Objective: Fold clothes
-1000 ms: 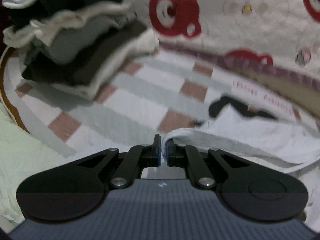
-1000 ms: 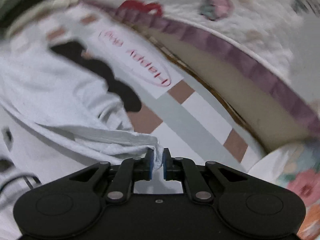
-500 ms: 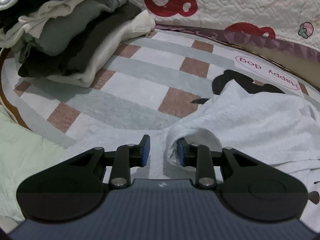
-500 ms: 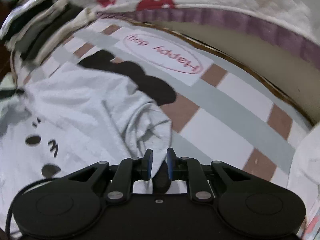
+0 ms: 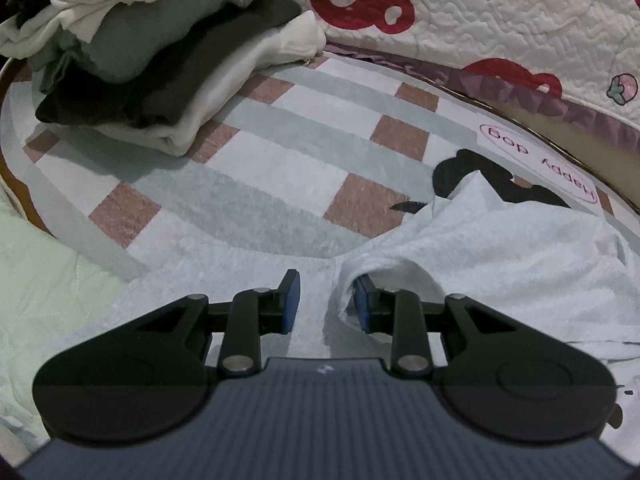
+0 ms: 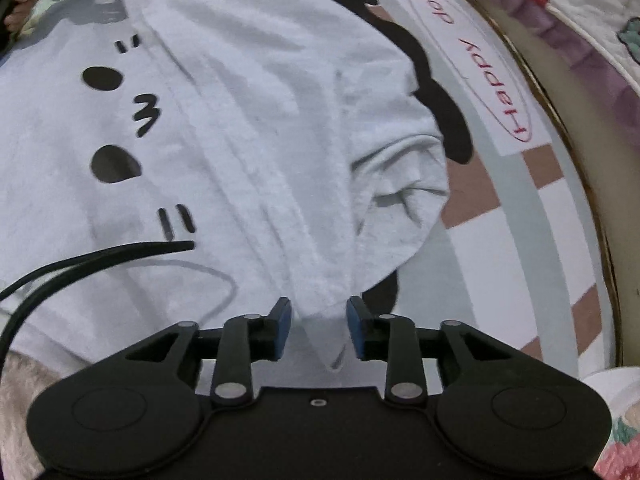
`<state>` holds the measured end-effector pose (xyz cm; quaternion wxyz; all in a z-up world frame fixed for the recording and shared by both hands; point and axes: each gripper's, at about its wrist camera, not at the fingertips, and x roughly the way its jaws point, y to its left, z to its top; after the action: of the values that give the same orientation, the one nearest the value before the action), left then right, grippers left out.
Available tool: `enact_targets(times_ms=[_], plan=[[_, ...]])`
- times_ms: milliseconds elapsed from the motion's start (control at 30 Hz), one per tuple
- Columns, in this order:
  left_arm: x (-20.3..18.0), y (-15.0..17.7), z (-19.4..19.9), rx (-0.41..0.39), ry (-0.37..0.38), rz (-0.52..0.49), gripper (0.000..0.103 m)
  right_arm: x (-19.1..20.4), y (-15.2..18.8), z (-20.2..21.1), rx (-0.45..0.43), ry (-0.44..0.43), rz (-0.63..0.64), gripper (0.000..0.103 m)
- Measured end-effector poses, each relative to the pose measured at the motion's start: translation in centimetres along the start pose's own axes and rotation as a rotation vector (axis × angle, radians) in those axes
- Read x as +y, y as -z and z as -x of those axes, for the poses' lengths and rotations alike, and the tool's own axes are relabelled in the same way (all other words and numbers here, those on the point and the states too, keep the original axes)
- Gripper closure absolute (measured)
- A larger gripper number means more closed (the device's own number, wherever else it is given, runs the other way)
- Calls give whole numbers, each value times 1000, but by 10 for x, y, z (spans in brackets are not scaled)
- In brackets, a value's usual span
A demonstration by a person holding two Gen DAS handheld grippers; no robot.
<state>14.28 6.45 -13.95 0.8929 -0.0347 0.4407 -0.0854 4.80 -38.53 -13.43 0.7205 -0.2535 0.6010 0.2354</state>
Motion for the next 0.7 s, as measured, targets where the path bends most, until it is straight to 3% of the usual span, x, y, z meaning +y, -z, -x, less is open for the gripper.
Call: enact_targets(times_ms=[67,200,233,267,300,367,467,533,700], plan=[[1,0,0,3,0,1,75,8,-1,-3,14,19,50,44],[1,-1,-1,2,-4,3,75,26,0,-21,109,129,166,47],[0,0,0,-2,-6,2,75,21,0,-20,105,135,138,54],[0,0,1,-7,-8,3,76,16,0,-19,101,141,110,72],[1,0,2,-12,-8,4,76,9,0,-17,89,145,72,80],[3,0,3,-20,-8,12,76,-12,0,-1,10,135,-59,91],[4,0,1,-16,-3,15,76,-36,7,16,-93,98,-213,95],[4,0,0,-9,-1,11,76,-42,10,17,-113,76,-244,95],[0,0,1,-5,8,-9,75,-34,12,0,-43,49,-195,93]])
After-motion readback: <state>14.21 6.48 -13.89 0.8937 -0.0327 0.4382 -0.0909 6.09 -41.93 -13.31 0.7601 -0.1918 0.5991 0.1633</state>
